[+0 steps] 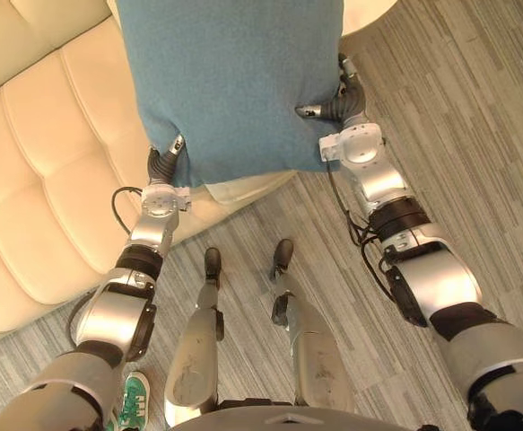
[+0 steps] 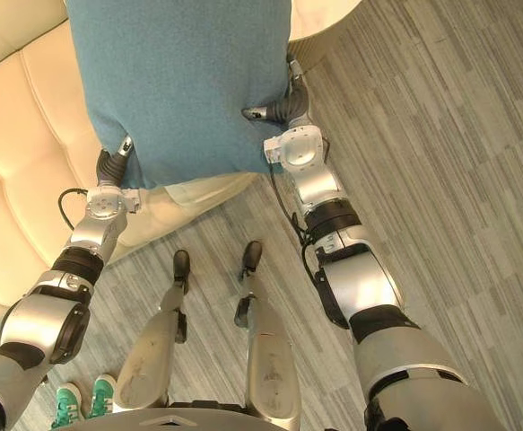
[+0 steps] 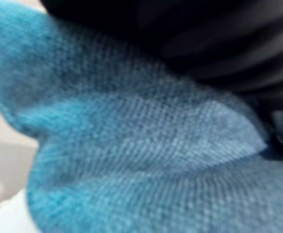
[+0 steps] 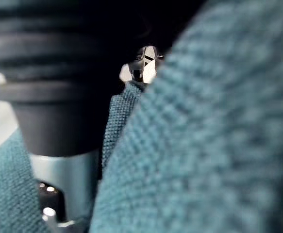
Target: Pick up cushions and gather them together orderly.
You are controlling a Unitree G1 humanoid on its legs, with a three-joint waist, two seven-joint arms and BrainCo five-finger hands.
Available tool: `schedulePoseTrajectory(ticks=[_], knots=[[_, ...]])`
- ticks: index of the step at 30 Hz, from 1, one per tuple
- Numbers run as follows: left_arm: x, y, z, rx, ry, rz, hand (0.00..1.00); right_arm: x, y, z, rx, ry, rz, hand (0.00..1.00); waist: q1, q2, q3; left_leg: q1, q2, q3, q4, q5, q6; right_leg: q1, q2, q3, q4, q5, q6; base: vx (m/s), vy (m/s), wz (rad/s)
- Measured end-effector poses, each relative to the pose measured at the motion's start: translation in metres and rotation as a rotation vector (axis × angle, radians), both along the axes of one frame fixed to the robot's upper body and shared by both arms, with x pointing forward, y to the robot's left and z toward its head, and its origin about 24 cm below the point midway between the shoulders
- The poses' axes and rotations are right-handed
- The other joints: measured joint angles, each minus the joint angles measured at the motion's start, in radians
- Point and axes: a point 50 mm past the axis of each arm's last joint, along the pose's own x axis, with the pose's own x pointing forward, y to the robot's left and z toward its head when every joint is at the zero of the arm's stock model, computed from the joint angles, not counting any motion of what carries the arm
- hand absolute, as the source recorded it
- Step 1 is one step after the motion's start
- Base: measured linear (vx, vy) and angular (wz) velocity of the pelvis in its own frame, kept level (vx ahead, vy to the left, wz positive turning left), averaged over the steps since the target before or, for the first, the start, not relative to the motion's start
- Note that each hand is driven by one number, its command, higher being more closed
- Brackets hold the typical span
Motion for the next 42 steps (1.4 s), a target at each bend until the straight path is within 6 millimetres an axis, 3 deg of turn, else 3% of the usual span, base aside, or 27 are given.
schedulePoseTrajectory(ticks=[5,12,21,26,33,37,42], knots=[[0.003,0.002,0.009,0.008,-0.017,0.021,1.0,-0.002,0.003,-0.02,-0.033,0.056,0.031,1.0,0.005,0.0,0.0,0.016,0.008,0.004,0.003,-0.004,-0.004,0.036,0.013,0.0,-0.045,0.022,-0.005,0.01,-0.007,-0.02],[0.005,0.019,0.034,0.04,-0.092,0.051,1.0,-0.003,0.004,-0.031,-0.05,0.097,0.057,1.0,0.01,-0.002,-0.001,0.03,0.022,0.006,0.003,-0.004,-0.013,0.061,0.03,-0.004,-0.07,0.031,-0.015,0.01,0.002,0.0],[0.005,0.012,0.043,0.046,-0.135,0.022,1.0,-0.008,-0.002,-0.065,-0.025,0.202,0.054,1.0,0.018,-0.003,-0.001,0.106,0.023,0.005,0.002,-0.006,-0.016,0.146,0.038,-0.004,-0.1,0.037,-0.014,0.05,0.044,0.02],[-0.012,0.013,0.019,0.055,-0.123,-0.006,1.0,-0.027,0.004,-0.103,0.062,0.27,0.083,1.0,0.009,-0.015,-0.001,0.168,0.026,0.007,0.016,-0.032,-0.02,0.239,0.051,0.0,-0.142,0.037,-0.011,0.04,0.034,-0.02],[-0.047,0.011,-0.019,0.013,-0.092,-0.03,1.0,-0.055,0.01,-0.127,0.252,0.264,0.095,1.0,-0.005,-0.034,-0.015,0.236,0.036,0.02,0.018,-0.058,-0.025,0.31,0.065,0.014,-0.165,0.037,-0.002,0.07,0.045,-0.07],[-0.083,0.001,-0.058,-0.065,-0.012,-0.068,1.0,-0.088,0.0,-0.157,0.311,0.304,0.049,1.0,-0.013,-0.049,-0.096,0.278,0.031,0.035,0.024,-0.089,-0.017,0.35,0.063,0.031,-0.166,0.018,0.013,0.07,0.078,-0.07],[-0.12,-0.002,-0.089,-0.135,0.075,-0.088,1.0,-0.118,-0.003,-0.175,0.337,0.333,0.036,1.0,-0.016,-0.05,-0.199,0.311,0.03,0.055,0.054,-0.134,-0.01,0.387,0.062,0.053,-0.166,-0.002,0.02,0.07,0.09,-0.11]])
